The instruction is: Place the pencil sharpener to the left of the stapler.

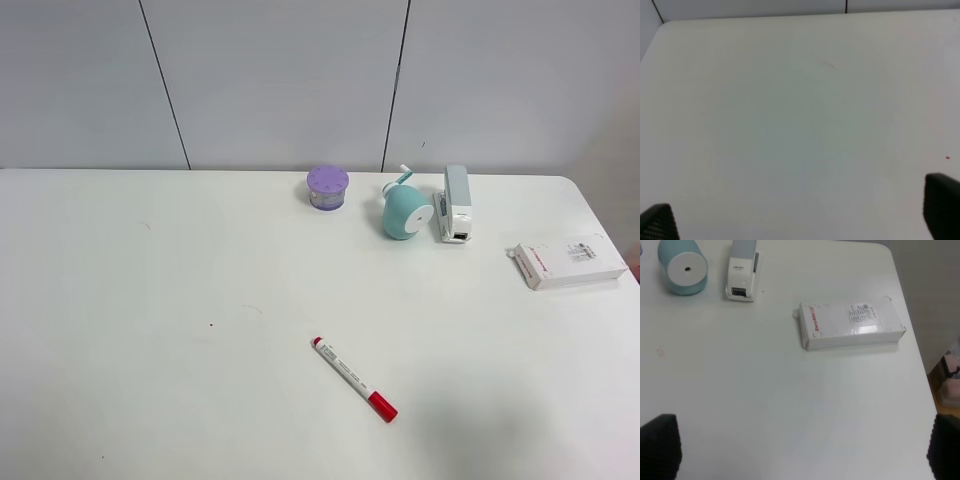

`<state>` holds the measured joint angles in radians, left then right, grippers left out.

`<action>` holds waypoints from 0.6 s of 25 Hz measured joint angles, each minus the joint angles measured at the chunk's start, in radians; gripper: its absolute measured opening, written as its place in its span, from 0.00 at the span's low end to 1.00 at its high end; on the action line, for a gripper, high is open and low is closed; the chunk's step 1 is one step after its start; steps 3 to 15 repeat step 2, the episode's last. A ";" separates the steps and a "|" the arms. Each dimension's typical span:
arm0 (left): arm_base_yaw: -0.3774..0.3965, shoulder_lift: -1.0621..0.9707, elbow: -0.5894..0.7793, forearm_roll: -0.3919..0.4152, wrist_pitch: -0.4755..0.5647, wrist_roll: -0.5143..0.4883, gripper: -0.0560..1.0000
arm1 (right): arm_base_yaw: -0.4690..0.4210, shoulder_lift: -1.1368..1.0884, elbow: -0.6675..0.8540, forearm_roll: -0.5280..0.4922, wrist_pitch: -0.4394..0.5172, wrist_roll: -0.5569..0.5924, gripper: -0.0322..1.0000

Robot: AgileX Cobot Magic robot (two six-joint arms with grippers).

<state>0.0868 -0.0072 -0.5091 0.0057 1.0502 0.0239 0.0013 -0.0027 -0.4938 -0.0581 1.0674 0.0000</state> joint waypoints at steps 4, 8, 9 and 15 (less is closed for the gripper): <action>0.000 0.000 0.000 0.000 0.000 0.000 0.99 | 0.000 0.000 0.000 0.000 0.000 0.000 0.99; 0.000 0.000 0.000 0.000 0.000 0.000 0.99 | 0.000 0.000 0.000 0.000 0.000 0.000 0.99; 0.000 0.000 0.000 0.000 0.000 0.000 0.99 | 0.000 0.000 0.000 0.000 0.000 0.000 0.99; 0.000 0.000 0.000 0.000 0.000 0.000 0.99 | 0.000 0.000 0.000 0.000 0.000 0.000 0.99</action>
